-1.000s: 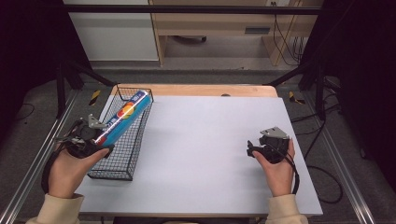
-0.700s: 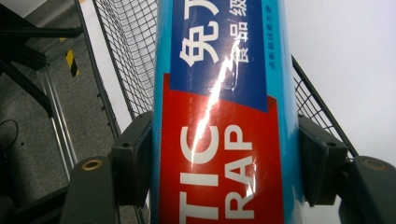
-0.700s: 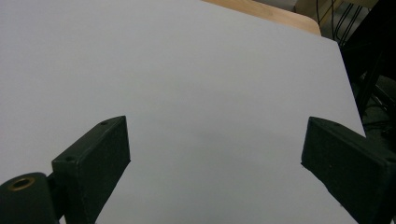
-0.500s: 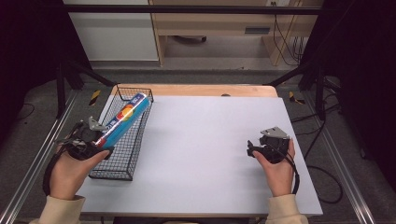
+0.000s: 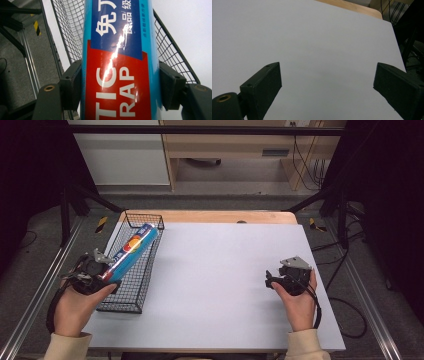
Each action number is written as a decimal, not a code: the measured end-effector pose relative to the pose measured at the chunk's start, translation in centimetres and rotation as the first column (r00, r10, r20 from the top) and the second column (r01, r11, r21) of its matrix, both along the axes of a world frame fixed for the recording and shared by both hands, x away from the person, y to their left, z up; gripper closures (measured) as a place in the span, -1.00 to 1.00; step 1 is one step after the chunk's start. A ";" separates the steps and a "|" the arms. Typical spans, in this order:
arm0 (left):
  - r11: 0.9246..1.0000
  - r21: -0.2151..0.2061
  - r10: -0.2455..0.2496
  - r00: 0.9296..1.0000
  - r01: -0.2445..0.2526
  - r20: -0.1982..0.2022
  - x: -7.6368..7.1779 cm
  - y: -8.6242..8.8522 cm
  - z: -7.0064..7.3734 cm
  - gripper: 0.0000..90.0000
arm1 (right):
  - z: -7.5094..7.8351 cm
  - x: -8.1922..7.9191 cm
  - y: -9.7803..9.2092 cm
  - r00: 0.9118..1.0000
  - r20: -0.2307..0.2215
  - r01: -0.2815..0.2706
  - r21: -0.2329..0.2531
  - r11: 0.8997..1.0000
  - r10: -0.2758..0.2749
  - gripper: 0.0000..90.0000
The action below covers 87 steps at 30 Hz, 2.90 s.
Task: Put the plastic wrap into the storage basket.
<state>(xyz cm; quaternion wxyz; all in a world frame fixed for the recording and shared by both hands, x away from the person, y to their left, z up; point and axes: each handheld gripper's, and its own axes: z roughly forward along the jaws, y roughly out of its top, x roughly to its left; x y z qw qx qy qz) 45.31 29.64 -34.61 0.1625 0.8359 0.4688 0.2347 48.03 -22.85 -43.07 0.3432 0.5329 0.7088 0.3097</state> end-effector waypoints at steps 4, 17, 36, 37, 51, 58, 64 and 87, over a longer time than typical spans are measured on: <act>1.000 0.019 0.016 1.000 -0.015 -0.014 0.3 0.0 -0.3 -0.29 | -0.1 0.0 0.0 1.000 -0.009 0.004 0.007 1.000 -0.004 -0.82; 0.989 0.118 0.099 0.992 -0.089 -0.083 2.1 -1.1 -1.0 -0.29 | -0.1 0.1 -0.1 1.000 -0.010 -0.011 0.016 1.000 0.011 -0.81; 0.972 0.221 0.119 0.973 -0.074 -0.199 4.1 -1.7 -2.9 -0.29 | -0.1 0.1 -0.1 1.000 -0.018 -0.022 0.028 0.999 0.023 -0.80; 0.971 0.228 0.118 0.972 -0.070 -0.205 4.2 -1.7 -2.9 -0.29 | -0.1 0.1 -0.1 1.000 -0.018 -0.024 0.026 0.999 0.024 -0.80; 0.963 0.263 0.110 0.976 -0.057 -0.190 4.4 -2.1 -2.9 -0.39 | -0.2 0.0 0.0 0.999 -0.024 -0.027 0.023 0.999 0.027 -0.81; 0.983 0.174 0.053 0.998 -0.057 0.026 2.3 -3.6 0.1 -0.70 | -0.1 -0.1 -0.3 1.000 -0.013 -0.021 0.017 1.000 0.021 -0.84; 0.997 0.065 -0.060 0.989 0.051 0.135 0.7 -6.2 1.7 -0.79 | 0.0 -0.6 -0.6 1.000 -0.001 -0.008 0.027 1.000 0.008 -0.86; 0.922 -0.027 -0.382 0.917 0.387 0.116 1.9 -15.8 -2.4 -0.88 | -0.4 -2.9 -1.1 1.000 0.009 -0.026 0.020 0.999 0.025 -0.90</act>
